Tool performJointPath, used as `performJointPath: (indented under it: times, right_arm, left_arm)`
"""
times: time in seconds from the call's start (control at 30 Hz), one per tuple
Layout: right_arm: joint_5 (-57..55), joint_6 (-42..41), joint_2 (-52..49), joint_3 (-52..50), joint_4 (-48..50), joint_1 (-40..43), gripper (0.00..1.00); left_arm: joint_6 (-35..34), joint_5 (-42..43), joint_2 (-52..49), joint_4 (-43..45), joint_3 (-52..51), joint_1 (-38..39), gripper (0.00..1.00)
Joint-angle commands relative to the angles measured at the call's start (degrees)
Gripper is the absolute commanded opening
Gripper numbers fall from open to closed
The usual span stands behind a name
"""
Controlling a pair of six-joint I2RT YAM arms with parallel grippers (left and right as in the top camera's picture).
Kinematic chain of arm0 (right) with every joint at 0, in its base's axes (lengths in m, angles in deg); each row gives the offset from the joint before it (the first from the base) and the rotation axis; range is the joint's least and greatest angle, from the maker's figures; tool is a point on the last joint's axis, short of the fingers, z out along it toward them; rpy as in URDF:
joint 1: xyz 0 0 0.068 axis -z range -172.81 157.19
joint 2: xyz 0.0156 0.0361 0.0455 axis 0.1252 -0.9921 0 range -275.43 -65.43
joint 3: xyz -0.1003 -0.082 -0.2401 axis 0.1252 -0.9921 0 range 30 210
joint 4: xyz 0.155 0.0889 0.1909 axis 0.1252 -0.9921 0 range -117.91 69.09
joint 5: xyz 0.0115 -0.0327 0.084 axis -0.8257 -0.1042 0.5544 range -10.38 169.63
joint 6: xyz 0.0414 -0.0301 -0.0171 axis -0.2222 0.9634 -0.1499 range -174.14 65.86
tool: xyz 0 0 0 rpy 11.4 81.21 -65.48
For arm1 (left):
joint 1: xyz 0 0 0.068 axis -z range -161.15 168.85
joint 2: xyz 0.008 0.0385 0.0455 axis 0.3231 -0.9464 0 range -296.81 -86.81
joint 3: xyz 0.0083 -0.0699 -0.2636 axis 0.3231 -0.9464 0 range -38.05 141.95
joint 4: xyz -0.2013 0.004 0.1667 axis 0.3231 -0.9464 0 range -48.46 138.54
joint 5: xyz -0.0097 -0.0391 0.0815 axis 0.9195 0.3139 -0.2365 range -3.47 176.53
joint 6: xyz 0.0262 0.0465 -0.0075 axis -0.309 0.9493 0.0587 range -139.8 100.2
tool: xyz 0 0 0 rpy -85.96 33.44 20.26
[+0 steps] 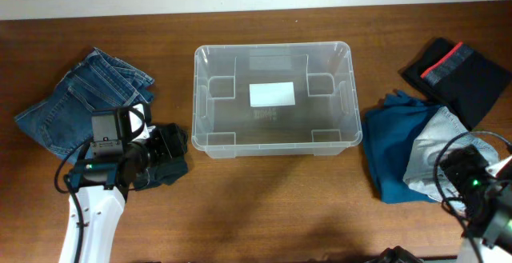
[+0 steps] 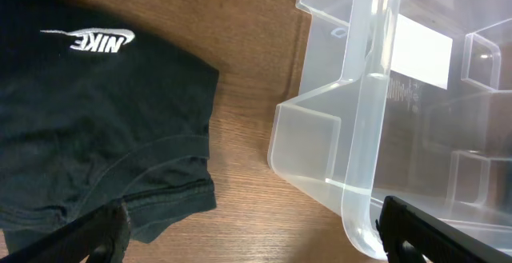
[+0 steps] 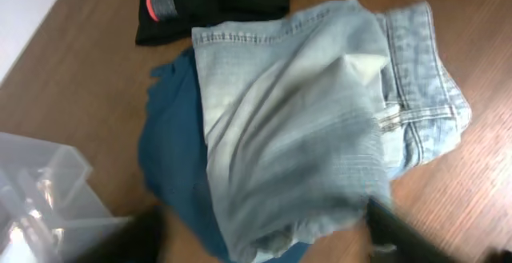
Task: Pack container
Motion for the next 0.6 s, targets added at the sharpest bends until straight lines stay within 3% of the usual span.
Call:
performJointPath:
  times: [0.0,0.03,0.07,0.3,0.57]
  right_arm:
    - [3.61,3.54,-4.24,1.2,2.12,-0.57,0.18]
    - [4.79,3.56,-5.6,1.2,3.21,-0.57,0.08]
    - [6.08,3.54,-7.37,1.2,4.55,-0.57,0.04]
    - [2.75,3.19,-17.25,1.2,3.17,-0.55,0.04]
    - [-8.79,-4.76,-19.61,1.16,-1.73,-0.55,0.08]
  left_arm:
    - [0.92,-0.39,0.04,-0.04,0.24,0.2,0.99]
    - [0.92,-0.39,0.04,-0.04,0.24,0.2,0.99]
    - [0.92,-0.39,0.04,-0.04,0.24,0.2,0.99]
    - [0.92,-0.39,0.02,-0.04,0.24,0.2,0.99]
    - [0.92,-0.39,0.04,-0.02,0.24,0.2,0.99]
